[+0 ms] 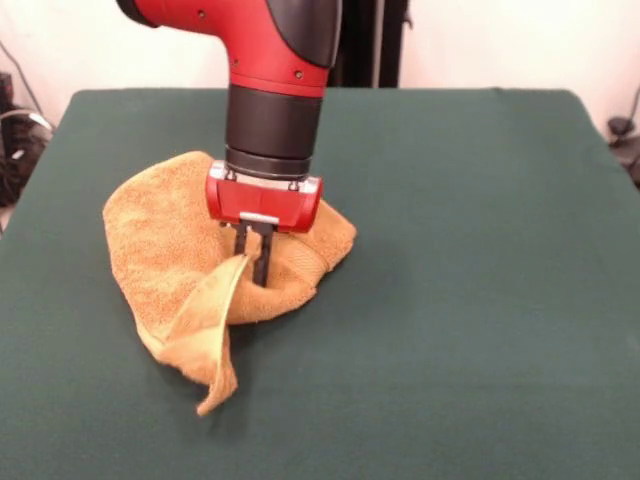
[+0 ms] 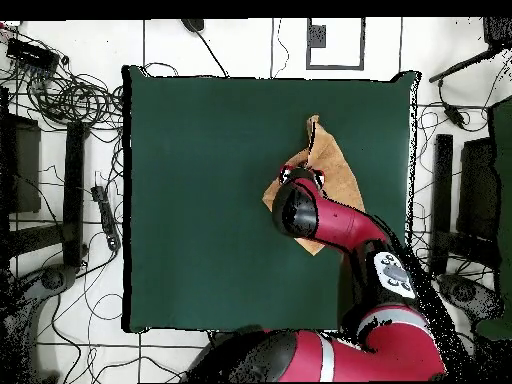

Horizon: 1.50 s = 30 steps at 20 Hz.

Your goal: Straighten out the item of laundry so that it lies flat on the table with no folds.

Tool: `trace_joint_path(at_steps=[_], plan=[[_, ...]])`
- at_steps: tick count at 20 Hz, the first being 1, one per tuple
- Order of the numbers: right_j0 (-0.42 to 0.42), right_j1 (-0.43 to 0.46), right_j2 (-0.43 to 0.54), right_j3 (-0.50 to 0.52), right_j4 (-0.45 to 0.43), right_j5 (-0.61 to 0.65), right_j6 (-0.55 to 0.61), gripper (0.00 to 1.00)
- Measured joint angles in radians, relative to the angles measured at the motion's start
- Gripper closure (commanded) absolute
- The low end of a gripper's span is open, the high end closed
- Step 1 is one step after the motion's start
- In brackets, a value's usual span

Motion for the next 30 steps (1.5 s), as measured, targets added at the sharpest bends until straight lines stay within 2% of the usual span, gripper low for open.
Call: trace_joint_path(at_steps=[4,8,18,20,22,28,29,30], plan=[[0.000,-0.002,-0.003,0.000,0.025,0.015,0.000,0.00],[-0.006,-0.007,-0.006,-0.008,0.143,0.125,0.000,0.00],[0.020,0.017,-0.007,-0.055,0.310,0.165,0.000,0.00],[0.037,0.026,-0.012,-0.069,0.348,0.165,0.002,0.00],[0.086,0.048,-0.035,-0.100,0.426,0.165,0.010,0.00],[0.167,0.102,-0.090,-0.148,0.523,0.170,0.046,0.00],[0.179,0.112,-0.100,-0.155,0.536,0.173,0.054,1.00],[0.194,0.126,-0.114,-0.166,0.548,0.188,0.066,1.00]])
